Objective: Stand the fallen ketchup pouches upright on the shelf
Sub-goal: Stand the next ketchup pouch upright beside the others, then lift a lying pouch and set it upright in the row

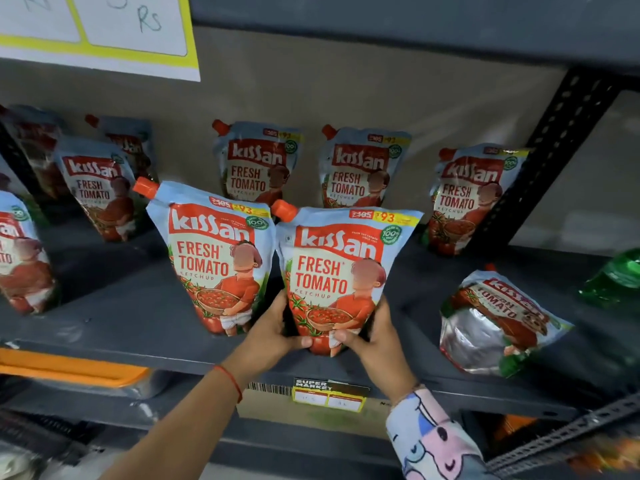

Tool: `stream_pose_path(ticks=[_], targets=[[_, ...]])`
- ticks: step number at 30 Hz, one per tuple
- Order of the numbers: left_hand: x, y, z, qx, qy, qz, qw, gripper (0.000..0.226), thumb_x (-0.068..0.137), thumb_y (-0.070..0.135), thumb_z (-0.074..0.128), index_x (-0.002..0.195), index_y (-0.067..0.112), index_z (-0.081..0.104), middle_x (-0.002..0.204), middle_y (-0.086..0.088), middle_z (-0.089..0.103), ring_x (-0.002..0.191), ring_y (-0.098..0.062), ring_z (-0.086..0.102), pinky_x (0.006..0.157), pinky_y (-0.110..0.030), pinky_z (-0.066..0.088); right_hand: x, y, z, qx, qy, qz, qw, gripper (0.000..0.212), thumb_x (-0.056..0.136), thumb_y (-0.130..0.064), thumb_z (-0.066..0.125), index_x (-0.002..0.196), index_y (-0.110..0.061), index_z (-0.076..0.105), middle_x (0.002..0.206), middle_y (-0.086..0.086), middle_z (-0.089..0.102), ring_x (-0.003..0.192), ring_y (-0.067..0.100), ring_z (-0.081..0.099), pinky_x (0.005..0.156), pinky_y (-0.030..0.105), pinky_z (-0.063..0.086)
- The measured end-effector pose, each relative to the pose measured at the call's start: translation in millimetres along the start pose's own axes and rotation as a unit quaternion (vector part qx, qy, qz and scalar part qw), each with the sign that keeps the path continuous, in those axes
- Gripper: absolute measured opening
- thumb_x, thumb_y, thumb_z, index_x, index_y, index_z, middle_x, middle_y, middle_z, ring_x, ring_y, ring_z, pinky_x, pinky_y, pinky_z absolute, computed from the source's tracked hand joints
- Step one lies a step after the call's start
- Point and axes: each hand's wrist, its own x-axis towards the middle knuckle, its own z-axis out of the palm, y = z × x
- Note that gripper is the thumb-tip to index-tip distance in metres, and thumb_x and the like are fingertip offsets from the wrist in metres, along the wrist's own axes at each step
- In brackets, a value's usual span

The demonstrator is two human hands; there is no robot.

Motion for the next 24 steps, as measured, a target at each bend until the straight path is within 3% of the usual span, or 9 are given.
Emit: stream_pose_path(ticks=[3,5,6,9,12,15,19,22,24], targets=[[-17,-5,8,0.085,0.119,0.023,0.989,0.074,0.067,-0.008,0.071,0.129,0.012,0.036,0.128,-0.012,0.05,0.123,-0.024,0.044,0.106,-0.048,0.037,-18,-5,3,-0.013,0.033,0.0,0.999,0.093,0.06,-0.018,0.083,0.13,-0.042,0.025,0.138,-0.012,0.04,0.127,0.004,0.042,0.102,0.026,0.041],[-44,-18,19,0.242,0.273,0.088,0.927,0.054,0.07,0.017,0.075,0.115,0.009,0.048,0.106,-0.011,0.053,0.105,-0.023,0.049,0.093,-0.038,0.044,-39,-11,5,-0.132,0.133,-0.028,0.982,0.099,0.057,-0.045,0.08,0.136,-0.035,0.021,0.145,-0.011,0.028,0.135,0.009,0.027,0.109,0.031,0.028],[-59,-23,32,0.284,0.295,0.129,0.903,0.044,0.074,0.034,0.069,0.106,0.012,0.05,0.095,-0.006,0.051,0.096,-0.019,0.048,0.085,-0.03,0.043,-51,-12,1,-0.196,0.207,-0.063,0.956,0.093,0.061,-0.055,0.073,0.136,-0.028,0.024,0.145,-0.006,0.029,0.135,0.011,0.024,0.111,0.03,0.025],[-68,-24,80,0.253,0.169,0.169,0.937,0.041,0.079,0.056,0.051,0.102,0.021,0.051,0.091,0.007,0.048,0.084,-0.001,0.046,0.078,-0.005,0.036,-74,-12,-28,-0.238,0.429,-0.104,0.865,0.081,0.074,-0.06,0.057,0.127,-0.002,0.038,0.134,0.02,0.034,0.129,0.022,0.03,0.111,0.033,0.027],[-27,0,131,0.167,0.095,0.093,0.977,0.045,0.08,0.048,0.057,0.111,0.016,0.054,0.106,-0.001,0.055,0.1,-0.012,0.054,0.089,-0.006,0.036,-66,-15,-79,-0.144,0.575,0.054,0.804,0.069,0.077,-0.042,0.064,0.12,0.007,0.043,0.126,0.031,0.042,0.121,0.04,0.038,0.105,0.052,0.032],[37,34,172,0.037,0.023,-0.085,0.995,0.057,0.084,0.053,0.048,0.12,0.009,0.054,0.127,-0.004,0.055,0.12,-0.022,0.05,0.103,-0.032,0.037,-49,-17,-123,0.025,0.521,0.226,0.823,0.063,0.077,-0.033,0.069,0.117,0.009,0.044,0.125,0.028,0.051,0.114,0.04,0.051,0.095,0.051,0.044],[80,52,199,-0.06,-0.051,-0.215,0.973,0.053,0.085,0.053,0.047,0.111,0.01,0.062,0.119,-0.01,0.064,0.105,-0.024,0.06,0.095,-0.033,0.046,-40,-22,-157,0.193,0.362,0.271,0.87,0.029,0.078,-0.012,0.066,0.103,0.001,0.058,0.09,0.019,0.067,0.07,0.023,0.063,0.045,0.026,0.053],[82,48,188,-0.054,-0.086,-0.242,0.965,0.031,0.078,0.038,0.062,0.099,0.015,0.064,0.103,-0.005,0.067,0.088,-0.019,0.062,0.082,-0.032,0.051,-41,-19,-175,0.236,0.25,0.306,0.888,0.01,0.077,-0.008,0.066,0.085,-0.007,0.061,0.064,0.006,0.072,0.059,0.021,0.069,0.041,0.026,0.054],[76,47,178,-0.056,-0.135,-0.257,0.955,0.024,0.073,0.031,0.068,0.093,0.016,0.066,0.096,-0.004,0.068,0.089,-0.02,0.062,0.081,-0.035,0.053,-42,-18,-183,0.241,0.166,0.332,0.897,0.015,0.077,-0.005,0.064,0.092,-0.007,0.062,0.067,0.004,0.074,0.061,0.018,0.07,0.048,0.031,0.058]])
